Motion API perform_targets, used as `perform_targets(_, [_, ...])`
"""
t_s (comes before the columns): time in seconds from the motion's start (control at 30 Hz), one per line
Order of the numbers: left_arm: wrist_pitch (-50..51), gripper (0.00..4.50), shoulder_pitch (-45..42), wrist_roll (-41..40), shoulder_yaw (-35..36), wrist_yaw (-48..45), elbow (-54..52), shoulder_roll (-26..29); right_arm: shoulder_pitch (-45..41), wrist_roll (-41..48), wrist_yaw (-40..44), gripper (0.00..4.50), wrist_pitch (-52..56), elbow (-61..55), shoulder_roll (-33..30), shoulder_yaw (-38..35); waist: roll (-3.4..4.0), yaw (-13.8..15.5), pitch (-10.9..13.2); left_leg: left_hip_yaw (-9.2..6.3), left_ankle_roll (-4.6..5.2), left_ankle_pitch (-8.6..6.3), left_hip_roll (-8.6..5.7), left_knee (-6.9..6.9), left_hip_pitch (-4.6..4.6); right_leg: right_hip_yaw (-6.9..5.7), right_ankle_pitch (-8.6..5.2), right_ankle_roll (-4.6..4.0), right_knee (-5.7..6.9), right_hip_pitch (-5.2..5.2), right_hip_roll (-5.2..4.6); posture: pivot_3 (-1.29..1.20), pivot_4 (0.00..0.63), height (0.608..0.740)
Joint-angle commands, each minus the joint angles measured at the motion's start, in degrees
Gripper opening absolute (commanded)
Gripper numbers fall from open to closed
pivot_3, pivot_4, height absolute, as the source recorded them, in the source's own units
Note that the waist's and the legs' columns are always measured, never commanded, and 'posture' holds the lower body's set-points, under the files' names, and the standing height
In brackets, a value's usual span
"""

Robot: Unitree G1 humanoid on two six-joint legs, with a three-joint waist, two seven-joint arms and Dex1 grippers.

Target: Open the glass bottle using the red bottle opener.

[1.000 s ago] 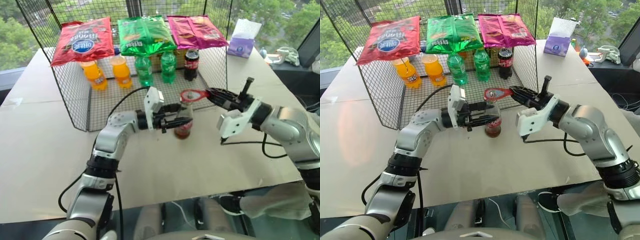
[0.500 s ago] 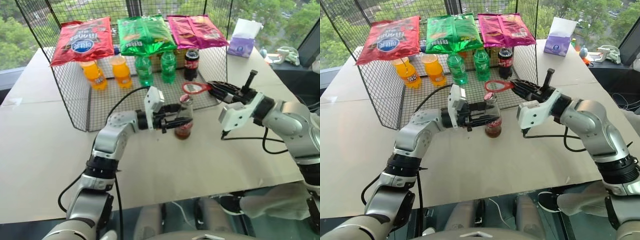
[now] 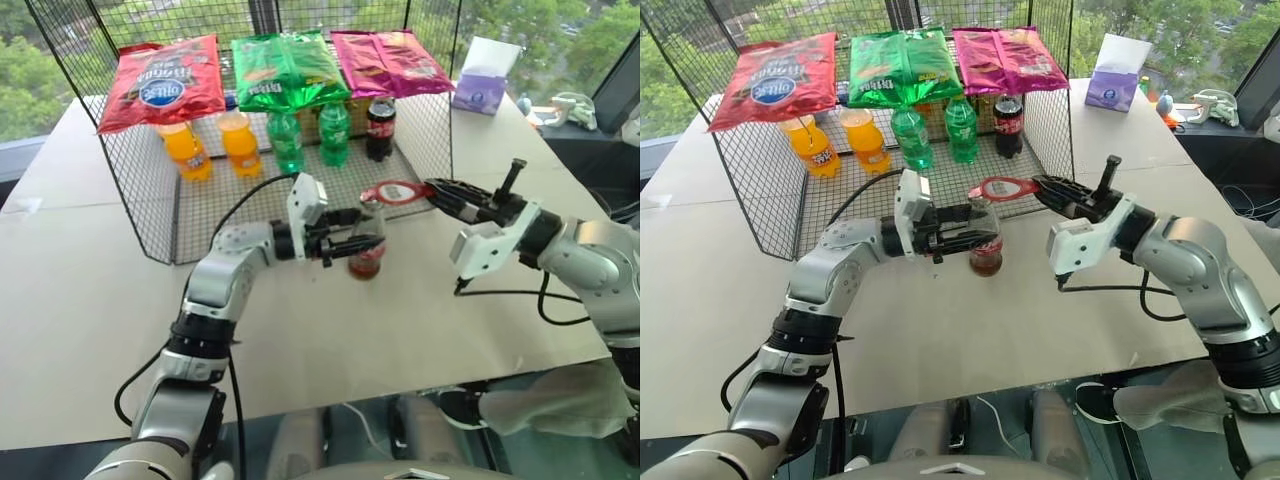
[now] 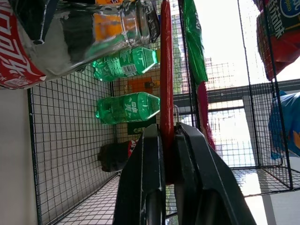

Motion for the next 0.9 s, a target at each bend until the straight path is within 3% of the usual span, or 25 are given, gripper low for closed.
perform_targets(0.03, [-1.2, 2.19, -0.1, -1.1, 0.2, -0.9, -2.2, 0.0, 0.5, 0.2, -0.6, 0.00, 0.4, -2.9, -0.2, -2.5, 0.00, 0.0, 0.0, 0.00, 0.00, 0.00, 0.00, 0.00, 0.00, 0.00, 0.00, 0.00, 0.00, 0.00, 0.00, 0.00, 0.150, 0.740])
perform_targets(0.63, [-2.9, 2.19, 0.2, -0.7, -0.2, -1.5, -0.7, -1.0, -2.7, 0.4, -0.3, 0.00, 5.6, -3.6, 5.1, -0.6, 0.00, 0.2, 0.0, -0.03, 0.00, 0.00, 0.00, 0.00, -0.04, -0.02, 0.00, 0.00, -0.01, -0.01, 0.00, 0.00, 0.150, 0.740])
perform_targets(0.9, [-3.5, 2.19, 0.0, -0.5, 0.0, -1.9, 0.3, -1.1, 5.0, 2.9, -1.2, 0.00, 14.2, -11.0, 10.9, 0.1, 0.01, 0.2, 0.0, -0.03, 0.00, 0.00, 0.01, -0.03, -0.05, -0.03, 0.00, 0.00, 0.00, -0.03, 0.01, 0.00, 0.150, 0.740])
